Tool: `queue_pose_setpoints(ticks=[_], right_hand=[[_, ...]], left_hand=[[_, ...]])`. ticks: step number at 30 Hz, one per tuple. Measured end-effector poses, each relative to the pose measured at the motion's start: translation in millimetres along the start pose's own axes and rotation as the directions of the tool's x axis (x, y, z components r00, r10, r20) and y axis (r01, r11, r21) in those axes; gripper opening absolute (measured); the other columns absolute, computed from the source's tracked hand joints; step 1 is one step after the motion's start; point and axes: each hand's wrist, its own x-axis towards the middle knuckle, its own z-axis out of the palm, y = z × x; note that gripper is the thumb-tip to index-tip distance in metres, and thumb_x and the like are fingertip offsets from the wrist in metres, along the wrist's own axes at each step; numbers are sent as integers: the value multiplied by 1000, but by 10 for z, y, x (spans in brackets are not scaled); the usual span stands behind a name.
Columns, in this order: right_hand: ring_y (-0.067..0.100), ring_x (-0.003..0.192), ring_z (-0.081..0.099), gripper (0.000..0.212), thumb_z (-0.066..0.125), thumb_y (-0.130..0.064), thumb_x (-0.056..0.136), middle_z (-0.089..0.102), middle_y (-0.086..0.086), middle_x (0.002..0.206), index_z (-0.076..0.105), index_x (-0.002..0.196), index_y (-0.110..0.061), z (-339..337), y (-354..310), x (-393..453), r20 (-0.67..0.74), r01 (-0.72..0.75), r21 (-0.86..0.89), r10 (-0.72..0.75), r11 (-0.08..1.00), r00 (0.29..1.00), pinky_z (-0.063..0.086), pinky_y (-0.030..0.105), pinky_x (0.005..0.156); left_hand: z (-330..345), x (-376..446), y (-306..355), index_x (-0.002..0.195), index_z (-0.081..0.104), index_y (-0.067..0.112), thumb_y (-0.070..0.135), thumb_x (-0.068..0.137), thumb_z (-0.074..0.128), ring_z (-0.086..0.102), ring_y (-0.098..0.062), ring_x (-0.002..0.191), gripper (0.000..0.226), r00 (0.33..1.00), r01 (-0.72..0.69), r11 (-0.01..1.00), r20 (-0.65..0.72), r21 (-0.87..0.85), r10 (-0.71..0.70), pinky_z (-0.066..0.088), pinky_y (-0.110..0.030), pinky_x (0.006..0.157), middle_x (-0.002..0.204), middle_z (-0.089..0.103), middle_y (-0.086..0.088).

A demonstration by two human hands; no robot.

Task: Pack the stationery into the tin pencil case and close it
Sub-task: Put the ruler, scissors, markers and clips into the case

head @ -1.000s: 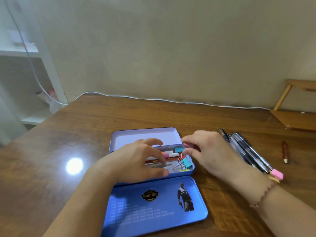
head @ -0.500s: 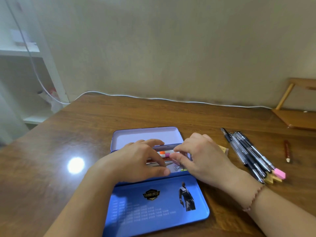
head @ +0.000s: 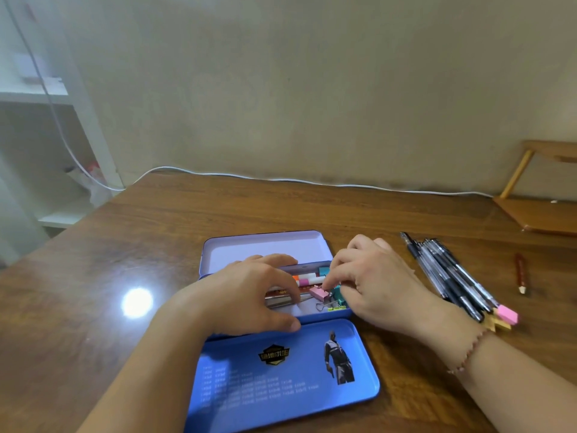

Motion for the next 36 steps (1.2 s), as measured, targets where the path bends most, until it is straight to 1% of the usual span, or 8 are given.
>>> queue_pose_setpoints(ticks=[5,10,14,19,22,25,32,36], right_hand=[[16,96,53,31,61,-3,79,69,-13,95,77,93,-27,-302,113,28,-159,-27,123,47,992,986,41,35,83],[-1,73,61,23,66,-16,85,70,-18,79,74,88,-37,-955,489,-172,-375,-131,352,268,927,887,45,11,62],[-6,79,60,15,65,-36,83,68,-23,83,70,92,-47,-1190,680,-408,-305,-234,286,320,929,897,41,18,63],[-5,86,56,19,70,-38,82,64,-25,93,58,84,-53,-883,618,-790,13,-355,88,356,931,934,41,19,69],[-2,105,46,26,62,-58,76,58,-27,106,62,100,-48,-555,520,-1070,9,-335,67,335,940,942,45,28,87],[0,109,42,48,53,-71,71,57,-26,108,65,107,-42,-366,495,-1129,-72,-323,9,323,946,944,43,28,85],[11,93,57,26,74,-40,80,60,-16,84,65,104,-39,-77,310,-748,-242,-405,-6,391,914,888,33,34,90],[-2,78,62,33,77,-19,77,66,-17,69,64,101,-37,-131,373,-829,-331,-384,378,510,843,794,44,29,89]], left_hand=[[34,38,-20,99,58,45,61,77,68,35,-12,135,29,1000,-3,1000,0,26,3,32,-34,108,154,27,22],[94,82,22,99,52,42,61,81,64,35,-13,132,28,999,-40,997,-27,61,42,31,-33,106,154,27,19],[104,79,64,103,49,39,60,81,65,37,-12,132,34,997,-56,997,-49,53,59,29,-31,105,153,30,19],[64,29,63,124,43,47,67,80,61,29,-8,141,52,997,-36,996,-63,79,41,24,-30,113,156,23,23],[33,-39,50,124,44,49,72,77,58,29,-5,141,54,991,-63,994,-114,88,73,28,-31,113,155,25,26],[48,-75,84,120,48,49,71,77,58,33,-2,137,49,977,-102,990,-178,98,118,31,-25,109,150,31,28],[141,-74,436,93,69,32,43,87,69,52,-8,119,12,887,-306,942,-318,140,335,45,-29,97,127,61,14],[403,-25,985,92,70,26,30,84,66,58,-16,105,10,755,-419,853,-402,311,518,50,-35,86,114,66,10]])
